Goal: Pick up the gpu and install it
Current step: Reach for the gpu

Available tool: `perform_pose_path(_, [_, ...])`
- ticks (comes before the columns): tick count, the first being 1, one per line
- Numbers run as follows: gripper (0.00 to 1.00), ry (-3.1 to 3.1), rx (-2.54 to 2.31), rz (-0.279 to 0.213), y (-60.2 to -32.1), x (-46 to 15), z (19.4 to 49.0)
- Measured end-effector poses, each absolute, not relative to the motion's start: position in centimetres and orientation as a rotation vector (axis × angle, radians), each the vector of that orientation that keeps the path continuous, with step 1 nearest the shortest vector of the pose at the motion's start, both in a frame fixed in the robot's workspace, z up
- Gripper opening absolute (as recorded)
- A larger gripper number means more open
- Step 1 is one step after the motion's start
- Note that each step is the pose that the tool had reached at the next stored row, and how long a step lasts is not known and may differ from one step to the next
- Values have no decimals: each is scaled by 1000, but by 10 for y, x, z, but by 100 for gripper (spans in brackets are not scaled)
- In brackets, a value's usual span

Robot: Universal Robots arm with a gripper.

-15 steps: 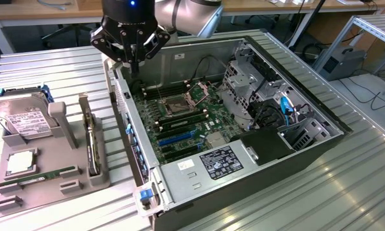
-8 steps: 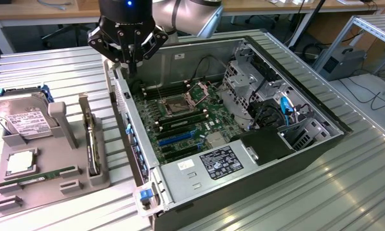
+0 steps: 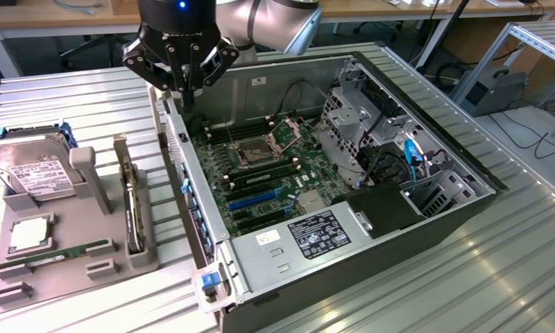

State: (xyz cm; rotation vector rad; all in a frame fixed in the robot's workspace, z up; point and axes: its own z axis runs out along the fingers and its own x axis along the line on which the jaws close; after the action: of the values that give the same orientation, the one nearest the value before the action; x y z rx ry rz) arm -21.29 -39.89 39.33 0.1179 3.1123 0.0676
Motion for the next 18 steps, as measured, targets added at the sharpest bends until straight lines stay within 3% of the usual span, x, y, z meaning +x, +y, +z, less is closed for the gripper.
perform_pose_path(18, [11, 3112, 118, 68, -399, -224, 393])
